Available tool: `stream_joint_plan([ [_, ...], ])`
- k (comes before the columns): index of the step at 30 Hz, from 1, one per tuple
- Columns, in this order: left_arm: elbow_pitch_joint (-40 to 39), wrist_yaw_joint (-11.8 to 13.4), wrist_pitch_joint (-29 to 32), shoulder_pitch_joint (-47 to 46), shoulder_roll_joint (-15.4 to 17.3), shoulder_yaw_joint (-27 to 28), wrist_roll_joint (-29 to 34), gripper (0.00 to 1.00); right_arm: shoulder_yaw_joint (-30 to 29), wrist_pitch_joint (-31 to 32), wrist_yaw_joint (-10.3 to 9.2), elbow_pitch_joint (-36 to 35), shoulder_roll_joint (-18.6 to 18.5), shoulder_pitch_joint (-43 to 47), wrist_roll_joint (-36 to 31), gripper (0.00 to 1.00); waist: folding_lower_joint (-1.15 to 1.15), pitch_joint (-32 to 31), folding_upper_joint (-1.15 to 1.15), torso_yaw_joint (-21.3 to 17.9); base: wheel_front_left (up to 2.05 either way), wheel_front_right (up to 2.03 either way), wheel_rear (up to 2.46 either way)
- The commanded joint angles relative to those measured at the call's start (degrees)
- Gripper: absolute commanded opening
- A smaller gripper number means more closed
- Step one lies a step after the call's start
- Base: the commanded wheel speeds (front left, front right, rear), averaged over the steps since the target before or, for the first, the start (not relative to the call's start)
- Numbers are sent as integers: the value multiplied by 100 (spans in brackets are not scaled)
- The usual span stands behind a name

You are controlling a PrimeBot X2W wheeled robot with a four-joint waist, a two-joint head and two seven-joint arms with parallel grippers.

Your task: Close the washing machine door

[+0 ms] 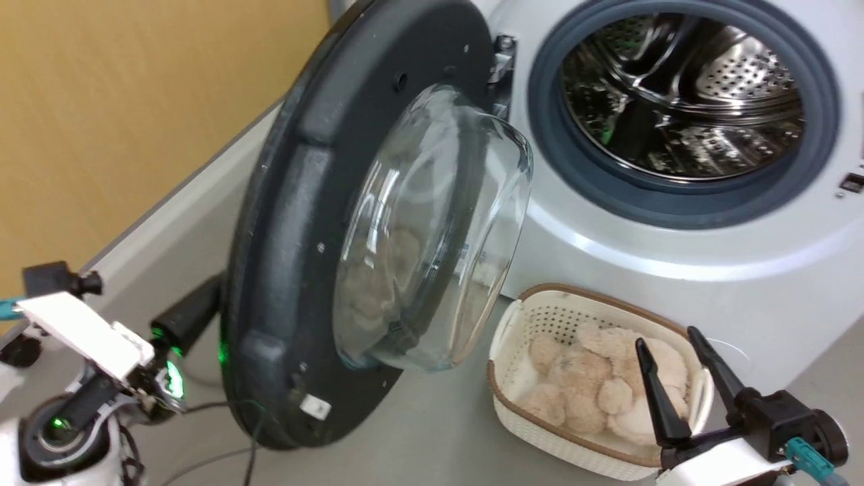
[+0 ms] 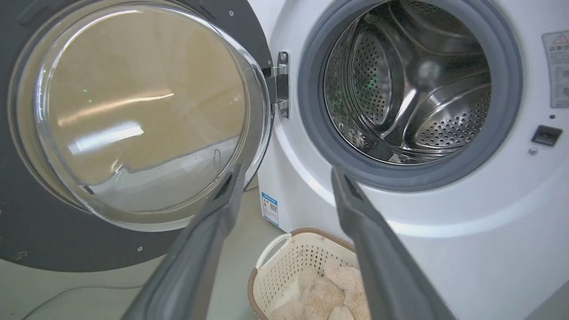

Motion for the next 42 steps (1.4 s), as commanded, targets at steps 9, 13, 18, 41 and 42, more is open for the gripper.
stream_joint_plan([
  [9, -706, 428, -104, 757, -285, -685, -303, 0, -176, -89, 3, -47, 43, 134, 56, 100, 0, -40, 0, -656, 0, 0, 0],
  [13, -867, 497, -322, 1115, -303, -1129, -532, 0, -184, -94, 3, -74, 50, 156, 48, 100, 0, -12, 0, -1003, 0, 0, 0],
  [18, -1035, 444, -766, 1477, -305, -1840, -881, 0, -184, -80, 3, -121, 54, 152, 18, 100, 0, 66, 0, -1476, 0, 0, 0],
  [41, 35, 38, -3650, 161, -307, -3219, -1264, 0, 108, -110, 3, -278, 68, -33, 130, 100, 0, 960, 0, -4009, 0, 0, 0],
  [42, 178, 29, -3800, 19, -307, -3231, -1225, 0, 117, -117, 3, -269, 68, -42, 154, 100, 0, 979, 0, -4071, 0, 0, 0],
])
